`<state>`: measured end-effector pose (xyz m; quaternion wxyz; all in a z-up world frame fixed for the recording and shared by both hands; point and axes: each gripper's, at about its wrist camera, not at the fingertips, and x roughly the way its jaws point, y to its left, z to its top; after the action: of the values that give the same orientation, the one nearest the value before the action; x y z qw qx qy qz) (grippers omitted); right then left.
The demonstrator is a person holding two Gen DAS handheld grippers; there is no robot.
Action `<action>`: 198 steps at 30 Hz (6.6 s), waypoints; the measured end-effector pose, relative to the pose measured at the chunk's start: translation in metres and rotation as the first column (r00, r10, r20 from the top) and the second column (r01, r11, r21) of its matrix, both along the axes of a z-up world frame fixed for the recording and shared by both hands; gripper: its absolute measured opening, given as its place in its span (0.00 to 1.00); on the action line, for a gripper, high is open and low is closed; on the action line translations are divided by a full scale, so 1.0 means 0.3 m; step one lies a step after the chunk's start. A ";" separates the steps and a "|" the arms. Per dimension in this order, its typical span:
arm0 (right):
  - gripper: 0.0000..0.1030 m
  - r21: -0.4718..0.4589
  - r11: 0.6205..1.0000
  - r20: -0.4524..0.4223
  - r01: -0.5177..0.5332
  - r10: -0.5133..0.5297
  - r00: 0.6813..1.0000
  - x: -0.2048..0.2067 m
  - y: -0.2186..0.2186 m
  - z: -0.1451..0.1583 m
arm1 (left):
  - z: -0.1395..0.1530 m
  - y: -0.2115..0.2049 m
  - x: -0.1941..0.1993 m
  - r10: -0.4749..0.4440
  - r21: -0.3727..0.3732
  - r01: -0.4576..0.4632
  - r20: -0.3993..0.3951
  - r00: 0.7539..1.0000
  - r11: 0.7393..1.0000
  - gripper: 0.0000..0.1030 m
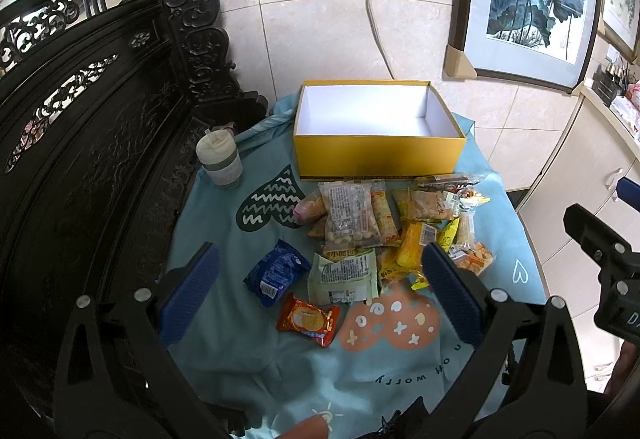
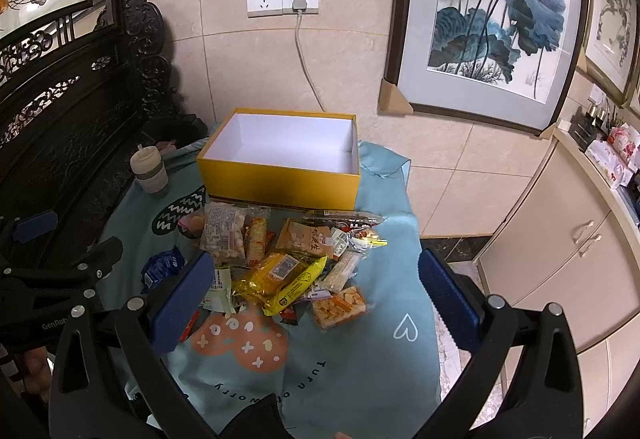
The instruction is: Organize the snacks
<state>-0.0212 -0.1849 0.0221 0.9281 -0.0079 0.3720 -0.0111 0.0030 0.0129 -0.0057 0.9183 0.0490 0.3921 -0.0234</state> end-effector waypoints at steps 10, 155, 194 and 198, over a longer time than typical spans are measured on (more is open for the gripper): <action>0.99 0.000 1.000 -0.002 -0.001 0.001 1.000 0.002 -0.001 0.002 | 0.002 0.000 0.006 0.001 0.001 -0.001 -0.002 1.000 1.000 0.98; 0.69 0.140 0.987 -0.343 -0.081 0.125 0.931 0.405 -0.202 -0.666 | -0.634 0.265 0.263 0.155 -0.063 -0.165 -0.142 0.978 0.984 0.97; 0.60 -0.028 1.000 -0.462 -0.009 -0.005 0.887 0.560 -0.199 -0.918 | -0.777 0.263 0.442 0.126 -0.052 -0.132 -0.099 0.987 0.990 0.97; 0.60 -0.026 1.000 -0.451 -0.017 0.003 0.892 0.571 -0.200 -0.939 | -0.866 0.272 0.476 0.131 -0.050 -0.145 -0.222 0.966 0.988 0.98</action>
<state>0.1502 -0.2449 -0.2596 0.8164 -0.0257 0.5768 -0.0096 0.1458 0.0946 -0.2656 0.8702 -0.0118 0.4920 0.0223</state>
